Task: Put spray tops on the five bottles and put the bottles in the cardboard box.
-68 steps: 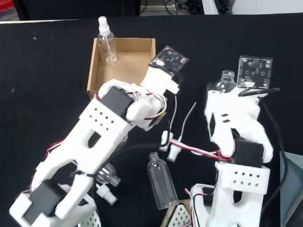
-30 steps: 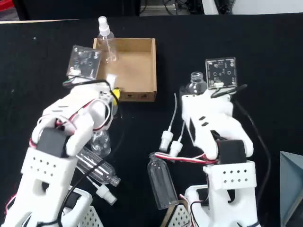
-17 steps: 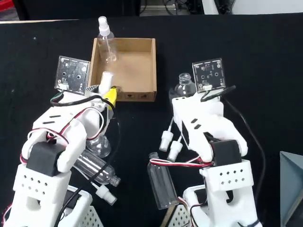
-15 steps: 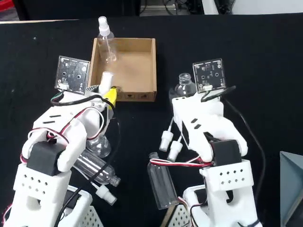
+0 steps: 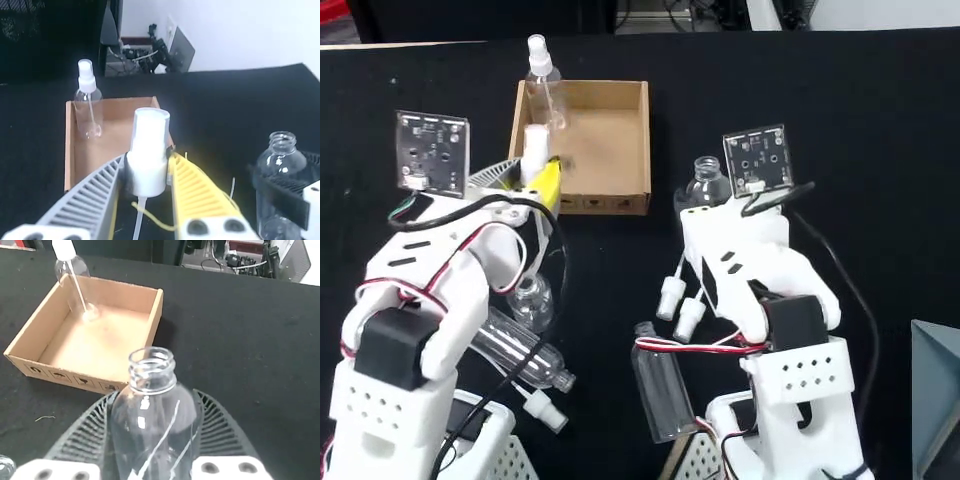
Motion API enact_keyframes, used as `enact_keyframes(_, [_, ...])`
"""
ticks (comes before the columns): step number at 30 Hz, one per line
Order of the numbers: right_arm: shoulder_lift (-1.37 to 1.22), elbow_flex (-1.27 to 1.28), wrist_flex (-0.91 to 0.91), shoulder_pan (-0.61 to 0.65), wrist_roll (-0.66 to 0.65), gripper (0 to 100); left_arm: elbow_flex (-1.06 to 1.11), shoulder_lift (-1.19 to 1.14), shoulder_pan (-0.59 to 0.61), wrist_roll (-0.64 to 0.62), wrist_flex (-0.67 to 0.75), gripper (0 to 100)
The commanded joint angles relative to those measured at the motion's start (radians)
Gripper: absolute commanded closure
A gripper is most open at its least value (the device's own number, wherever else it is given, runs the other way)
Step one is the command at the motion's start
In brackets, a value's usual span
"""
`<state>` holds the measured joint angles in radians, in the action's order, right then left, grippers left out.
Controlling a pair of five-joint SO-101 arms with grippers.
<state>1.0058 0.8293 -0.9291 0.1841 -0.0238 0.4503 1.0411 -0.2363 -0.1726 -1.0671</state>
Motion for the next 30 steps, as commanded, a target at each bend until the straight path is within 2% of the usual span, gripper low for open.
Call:
enact_keyframes(1, [0.038,-0.005,0.02,0.017,-0.002,90.3,-0.099,0.026,0.012,-0.014,0.02,97])
enact_keyframes(4, [0.038,-0.005,0.02,0.015,0.002,90.3,-0.113,0.028,0.021,-0.058,0.02,97])
enact_keyframes(12, [0.168,0.033,-0.005,0.014,-0.002,90.0,-0.125,0.028,0.177,-0.27,0.02,97])
enact_keyframes(18, [0.285,0.168,0.137,0.017,-0.003,90.0,-0.127,0.028,0.185,-0.347,0.031,97])
enact_keyframes(27, [0.34,0.254,0.242,0.018,-0.003,90.3,-0.127,0.028,0.185,-0.382,0.066,97])
enact_keyframes(30, [0.34,0.283,0.278,0.06,-0.003,90.3,-0.107,0.028,0.185,-0.423,0.13,97])
